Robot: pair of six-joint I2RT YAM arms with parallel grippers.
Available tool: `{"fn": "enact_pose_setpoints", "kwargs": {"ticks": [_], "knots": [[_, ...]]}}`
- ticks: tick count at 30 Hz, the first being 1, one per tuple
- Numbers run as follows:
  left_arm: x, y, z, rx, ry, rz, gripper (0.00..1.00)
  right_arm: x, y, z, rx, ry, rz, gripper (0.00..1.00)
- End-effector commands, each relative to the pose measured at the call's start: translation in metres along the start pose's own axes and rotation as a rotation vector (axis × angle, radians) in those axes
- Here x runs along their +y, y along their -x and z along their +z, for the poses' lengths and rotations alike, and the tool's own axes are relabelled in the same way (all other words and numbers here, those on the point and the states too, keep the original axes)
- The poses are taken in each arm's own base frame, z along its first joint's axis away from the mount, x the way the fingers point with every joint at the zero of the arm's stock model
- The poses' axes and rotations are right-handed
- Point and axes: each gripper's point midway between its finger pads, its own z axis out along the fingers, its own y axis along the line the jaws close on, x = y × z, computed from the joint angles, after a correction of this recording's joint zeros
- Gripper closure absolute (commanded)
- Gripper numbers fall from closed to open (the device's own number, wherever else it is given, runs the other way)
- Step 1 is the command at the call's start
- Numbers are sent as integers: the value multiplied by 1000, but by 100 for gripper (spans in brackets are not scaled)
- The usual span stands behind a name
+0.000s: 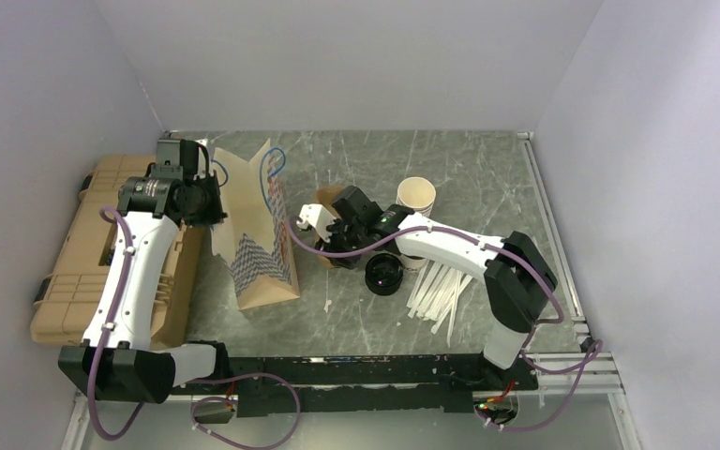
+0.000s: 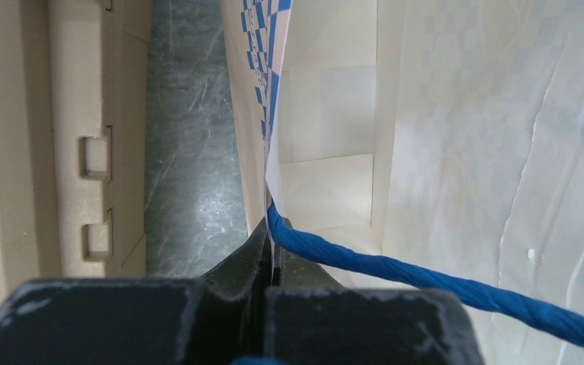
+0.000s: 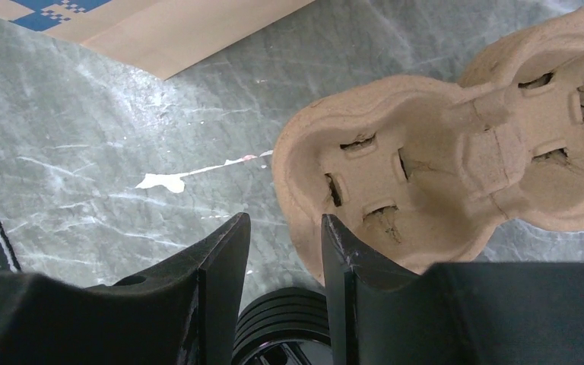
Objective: Pack the takeout coffee
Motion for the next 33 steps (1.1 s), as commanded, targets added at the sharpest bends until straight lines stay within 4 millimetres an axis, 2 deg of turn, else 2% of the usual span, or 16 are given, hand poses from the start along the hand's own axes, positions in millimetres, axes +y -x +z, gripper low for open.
{"fn": "enact_pose_setpoints", "kwargs": {"ticks": [1,13,17,22,24,30,33], "knots": [[0,7,-6,-50,-8,10,100,-8,13,3,-46,-35,-39,56],[0,7,-6,-49,-10,12,100,-11,0,12,2,-43,-31,58],[0,7,-6,-47,-9,12,100,-11,-1,13,4,-37,-27,64],[0,7,-5,-47,-11,12,100,-10,0,13,5,-30,-21,81],[0,7,-5,-46,-12,12,100,-10,1,12,4,-30,-18,83],[-1,6,-4,-45,-14,14,100,-10,11,2,-22,-37,-22,83],[-1,7,-4,-45,-15,13,100,-11,17,-4,-44,-45,-24,78]]}}
